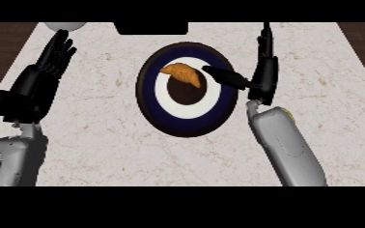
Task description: Pick the croissant from the placemat and place it in the plate
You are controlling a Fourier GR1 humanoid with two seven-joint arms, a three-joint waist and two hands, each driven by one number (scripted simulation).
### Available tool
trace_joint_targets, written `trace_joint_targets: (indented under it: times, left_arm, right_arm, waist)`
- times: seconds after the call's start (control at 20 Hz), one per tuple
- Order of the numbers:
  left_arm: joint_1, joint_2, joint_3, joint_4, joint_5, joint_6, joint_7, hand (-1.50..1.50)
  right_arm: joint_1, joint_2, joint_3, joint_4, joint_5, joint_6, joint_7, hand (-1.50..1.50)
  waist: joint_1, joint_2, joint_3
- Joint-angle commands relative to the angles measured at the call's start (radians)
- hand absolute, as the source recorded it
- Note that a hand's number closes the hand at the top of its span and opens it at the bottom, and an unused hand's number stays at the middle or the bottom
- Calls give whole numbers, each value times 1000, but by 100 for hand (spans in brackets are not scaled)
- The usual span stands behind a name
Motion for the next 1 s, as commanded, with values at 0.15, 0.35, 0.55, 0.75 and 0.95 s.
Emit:
trace_joint_targets:
  times: [0.15, 0.35, 0.55, 0.75, 0.95]
  left_arm:
    - [6, 8, 35, 46, 8, -22, -54, 0]
    - [-15, -17, 3, -8, -20, 7, 28, 0]
    - [112, -44, -23, -124, -24, -4, 16, 0]
    - [87, -21, 24, -64, -3, -46, -20, 0]
    - [20, -18, 43, 21, -18, -37, -47, 0]
  right_arm:
    - [303, -122, -71, -235, -104, 181, -136, -150]
    - [410, -163, -123, -260, -149, 287, -206, -150]
    - [508, -185, -173, -287, -167, 342, -281, -150]
    - [556, -195, -206, -344, -158, 387, -257, -150]
    - [591, -182, -248, -280, -127, 377, -360, -150]
  waist:
    - [-7, -1, -1]
    - [-2, 0, 0]
    - [4, -2, 0]
    - [2, 0, -1]
    - [0, 1, -1]
